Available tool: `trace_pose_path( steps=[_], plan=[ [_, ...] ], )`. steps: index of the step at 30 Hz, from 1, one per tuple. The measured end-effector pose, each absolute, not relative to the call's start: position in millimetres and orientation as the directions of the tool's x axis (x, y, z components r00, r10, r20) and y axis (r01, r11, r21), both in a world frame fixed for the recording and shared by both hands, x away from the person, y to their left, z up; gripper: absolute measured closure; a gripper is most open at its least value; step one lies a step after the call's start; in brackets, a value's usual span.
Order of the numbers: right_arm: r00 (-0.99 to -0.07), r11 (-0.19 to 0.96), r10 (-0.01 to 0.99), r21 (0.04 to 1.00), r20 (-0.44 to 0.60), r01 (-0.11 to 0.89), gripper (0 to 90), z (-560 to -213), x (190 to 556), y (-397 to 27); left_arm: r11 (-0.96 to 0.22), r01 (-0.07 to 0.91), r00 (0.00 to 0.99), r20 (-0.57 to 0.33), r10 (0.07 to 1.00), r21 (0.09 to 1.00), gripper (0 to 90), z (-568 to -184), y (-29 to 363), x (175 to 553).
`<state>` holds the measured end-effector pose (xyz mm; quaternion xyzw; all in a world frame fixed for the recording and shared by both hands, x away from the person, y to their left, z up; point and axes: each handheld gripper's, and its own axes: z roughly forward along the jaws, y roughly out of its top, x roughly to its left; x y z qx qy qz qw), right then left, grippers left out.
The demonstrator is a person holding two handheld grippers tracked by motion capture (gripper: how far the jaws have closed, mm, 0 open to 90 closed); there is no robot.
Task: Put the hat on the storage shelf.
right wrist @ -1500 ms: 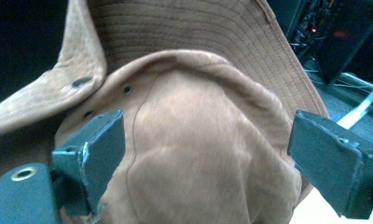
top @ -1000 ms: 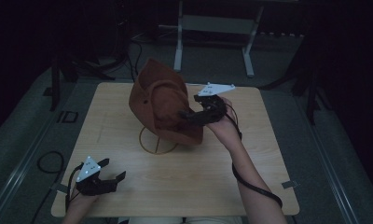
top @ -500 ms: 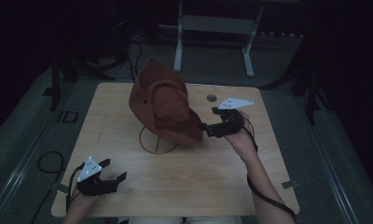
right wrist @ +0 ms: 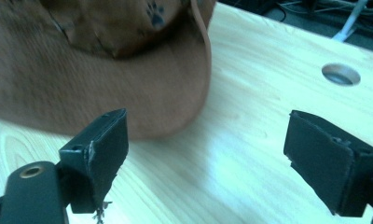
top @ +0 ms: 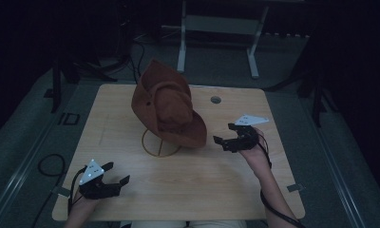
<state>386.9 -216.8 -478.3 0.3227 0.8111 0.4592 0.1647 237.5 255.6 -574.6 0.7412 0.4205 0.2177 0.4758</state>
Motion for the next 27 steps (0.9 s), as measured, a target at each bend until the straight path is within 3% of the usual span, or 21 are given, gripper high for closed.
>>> trace_pose_path(
  steps=[8, 27],
  plan=[
    [-0.726, 0.386, 0.687, 0.839, 0.015, 0.383, 12.8, -513, 374, -239, -0.192, 0.416, 0.550, -0.078, 0.831, 0.889, 14.7, -575, 255, 238],
    [-0.683, 0.396, 0.730, 0.830, -0.025, 0.393, 12.0, -547, 348, -279, -0.194, 0.414, 0.551, -0.075, 0.831, 0.889, 14.7, -575, 255, 238]
  ],
)
